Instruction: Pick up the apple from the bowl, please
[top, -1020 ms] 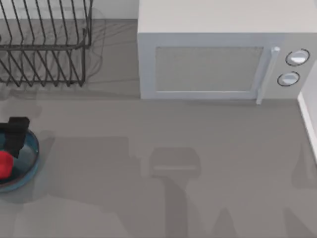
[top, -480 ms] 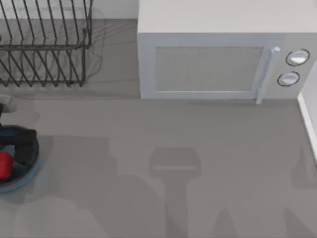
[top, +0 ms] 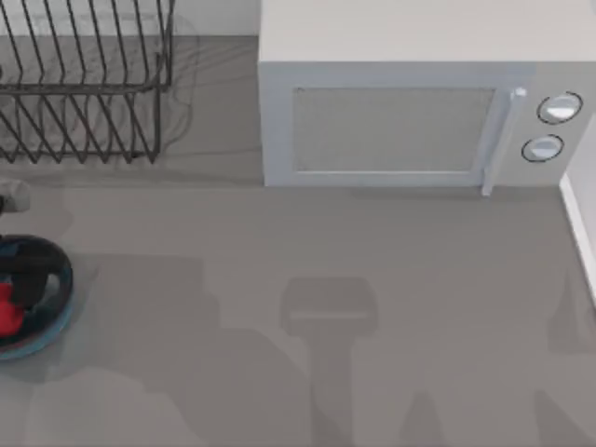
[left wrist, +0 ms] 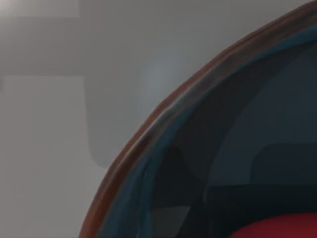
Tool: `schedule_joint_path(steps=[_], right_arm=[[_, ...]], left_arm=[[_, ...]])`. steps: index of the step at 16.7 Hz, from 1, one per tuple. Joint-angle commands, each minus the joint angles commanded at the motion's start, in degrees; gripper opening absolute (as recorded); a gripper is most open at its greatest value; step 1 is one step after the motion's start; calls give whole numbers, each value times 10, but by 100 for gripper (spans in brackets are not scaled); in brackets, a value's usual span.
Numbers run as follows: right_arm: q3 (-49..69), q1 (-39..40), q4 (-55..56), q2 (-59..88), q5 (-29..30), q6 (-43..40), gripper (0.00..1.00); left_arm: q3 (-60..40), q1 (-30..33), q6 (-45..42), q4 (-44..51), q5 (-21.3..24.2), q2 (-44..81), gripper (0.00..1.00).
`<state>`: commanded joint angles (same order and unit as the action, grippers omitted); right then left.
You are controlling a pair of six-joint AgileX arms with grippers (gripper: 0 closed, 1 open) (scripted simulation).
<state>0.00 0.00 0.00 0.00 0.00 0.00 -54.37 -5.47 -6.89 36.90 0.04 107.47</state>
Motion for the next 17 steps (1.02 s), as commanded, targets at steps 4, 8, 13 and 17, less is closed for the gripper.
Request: schedule_joint_path(steps=[4, 8, 13, 17], right_arm=[[0, 0, 0, 0, 0, 0, 100], [0, 0, 0, 0, 0, 0, 100], [0, 0, 0, 0, 0, 0, 100], [0, 0, 0, 0, 0, 0, 100]], left_arm=[[0, 0, 0, 0, 0, 0, 25], [0, 0, 0, 0, 0, 0, 0], [0, 0, 0, 0, 0, 0, 0], [-23, 3, 0, 33, -14, -51, 0]])
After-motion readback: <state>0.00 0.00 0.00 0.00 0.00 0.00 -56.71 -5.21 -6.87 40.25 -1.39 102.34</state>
